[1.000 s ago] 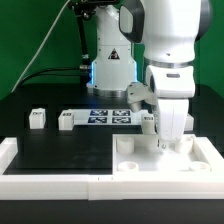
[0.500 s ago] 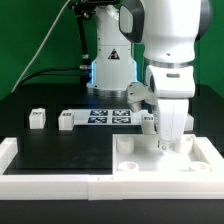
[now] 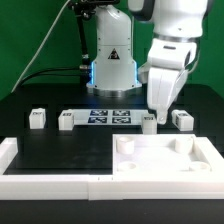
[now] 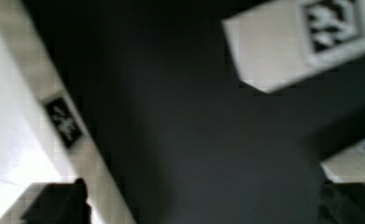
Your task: Assemble one leg
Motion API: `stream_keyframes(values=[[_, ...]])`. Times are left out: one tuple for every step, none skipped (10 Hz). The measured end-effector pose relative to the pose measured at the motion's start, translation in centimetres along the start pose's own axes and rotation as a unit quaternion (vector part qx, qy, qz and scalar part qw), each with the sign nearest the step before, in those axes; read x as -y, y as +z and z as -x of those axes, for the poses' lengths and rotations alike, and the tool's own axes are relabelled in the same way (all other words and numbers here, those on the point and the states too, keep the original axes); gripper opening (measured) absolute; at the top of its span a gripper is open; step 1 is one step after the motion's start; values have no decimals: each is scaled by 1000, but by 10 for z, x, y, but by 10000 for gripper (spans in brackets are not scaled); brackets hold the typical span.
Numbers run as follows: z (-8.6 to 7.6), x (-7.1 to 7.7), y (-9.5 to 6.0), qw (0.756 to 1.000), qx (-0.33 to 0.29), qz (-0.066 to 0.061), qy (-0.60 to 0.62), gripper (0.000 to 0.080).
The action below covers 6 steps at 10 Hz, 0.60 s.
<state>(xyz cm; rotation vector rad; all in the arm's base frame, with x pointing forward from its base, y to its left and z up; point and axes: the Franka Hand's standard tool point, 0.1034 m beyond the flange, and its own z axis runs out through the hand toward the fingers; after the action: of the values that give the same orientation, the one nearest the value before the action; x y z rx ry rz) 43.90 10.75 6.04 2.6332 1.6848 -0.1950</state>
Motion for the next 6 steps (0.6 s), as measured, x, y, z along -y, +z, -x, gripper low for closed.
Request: stream_keyframes(values=[[0, -1, 1, 1000, -1, 0, 3, 649], [0, -1, 2, 1000, -1, 0, 3, 649], [0, 0, 2, 999, -2, -1, 39, 649], [-1, 0, 2, 996, -3, -3, 92, 649], [-1, 1, 2, 992, -3, -4, 125, 649], [-2, 13, 7, 970, 1, -9, 243, 649]])
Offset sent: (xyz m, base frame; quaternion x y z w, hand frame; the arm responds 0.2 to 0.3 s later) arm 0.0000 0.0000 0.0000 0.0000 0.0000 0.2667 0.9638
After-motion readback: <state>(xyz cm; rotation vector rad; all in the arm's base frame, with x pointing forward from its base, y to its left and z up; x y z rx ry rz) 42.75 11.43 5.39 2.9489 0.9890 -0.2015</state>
